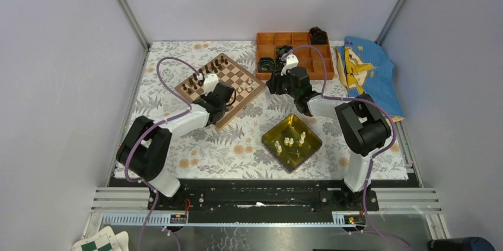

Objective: Set up the chess pieces on the board
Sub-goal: Adjust the chess piece on the chessboard.

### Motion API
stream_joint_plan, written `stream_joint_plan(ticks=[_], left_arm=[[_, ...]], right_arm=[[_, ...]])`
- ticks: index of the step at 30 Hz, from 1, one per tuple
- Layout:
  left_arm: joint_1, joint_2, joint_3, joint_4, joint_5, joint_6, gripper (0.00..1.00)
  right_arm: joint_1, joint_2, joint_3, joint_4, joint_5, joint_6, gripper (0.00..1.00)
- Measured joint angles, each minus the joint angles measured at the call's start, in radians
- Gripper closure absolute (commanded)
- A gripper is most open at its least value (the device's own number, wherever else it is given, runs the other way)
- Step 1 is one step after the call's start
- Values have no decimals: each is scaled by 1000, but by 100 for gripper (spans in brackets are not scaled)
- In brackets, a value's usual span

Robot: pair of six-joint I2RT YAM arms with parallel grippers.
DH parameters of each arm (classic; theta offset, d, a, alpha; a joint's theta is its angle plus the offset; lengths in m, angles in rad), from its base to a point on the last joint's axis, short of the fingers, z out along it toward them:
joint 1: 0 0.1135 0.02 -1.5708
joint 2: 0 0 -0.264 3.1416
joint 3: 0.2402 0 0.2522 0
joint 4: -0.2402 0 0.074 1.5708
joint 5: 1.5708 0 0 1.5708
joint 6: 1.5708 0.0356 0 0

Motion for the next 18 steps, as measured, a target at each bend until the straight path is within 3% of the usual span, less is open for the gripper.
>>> stream_joint_plan(ticks=[18], left_arm=[[23,23,-7,10,19,1,100]], right_arm=[[0,0,0,0,0,0,47]])
